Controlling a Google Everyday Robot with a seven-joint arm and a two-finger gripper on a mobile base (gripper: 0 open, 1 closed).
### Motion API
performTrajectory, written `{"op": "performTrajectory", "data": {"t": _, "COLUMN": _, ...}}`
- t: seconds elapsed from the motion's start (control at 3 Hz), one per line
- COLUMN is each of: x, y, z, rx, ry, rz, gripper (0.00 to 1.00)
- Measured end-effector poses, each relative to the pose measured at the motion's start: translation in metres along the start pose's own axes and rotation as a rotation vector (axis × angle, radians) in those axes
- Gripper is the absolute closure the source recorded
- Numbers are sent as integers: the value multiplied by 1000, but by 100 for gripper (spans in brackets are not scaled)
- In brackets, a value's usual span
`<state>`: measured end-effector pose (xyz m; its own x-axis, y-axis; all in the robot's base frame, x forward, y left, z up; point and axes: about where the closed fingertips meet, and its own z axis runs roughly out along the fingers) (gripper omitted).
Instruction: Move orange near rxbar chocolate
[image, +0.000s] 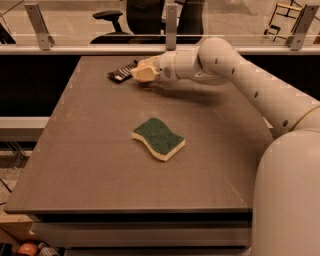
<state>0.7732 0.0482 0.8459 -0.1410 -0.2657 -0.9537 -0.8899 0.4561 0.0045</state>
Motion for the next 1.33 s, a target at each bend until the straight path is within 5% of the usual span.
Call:
{"op": "performTrajectory", "data": {"t": 0.67, "x": 0, "y": 4, "z": 5, "rx": -9, "ry": 0, "rz": 1, "gripper": 12}}
{"op": "performTrajectory", "data": {"t": 1.0, "x": 0, "y": 6, "z": 8, "rx": -14, "ry": 1, "rz": 1, "gripper": 0}}
{"op": "performTrajectory", "data": {"t": 1.33, "x": 0, "y": 6, "z": 8, "rx": -15, "ry": 1, "rz": 1, "gripper": 0}}
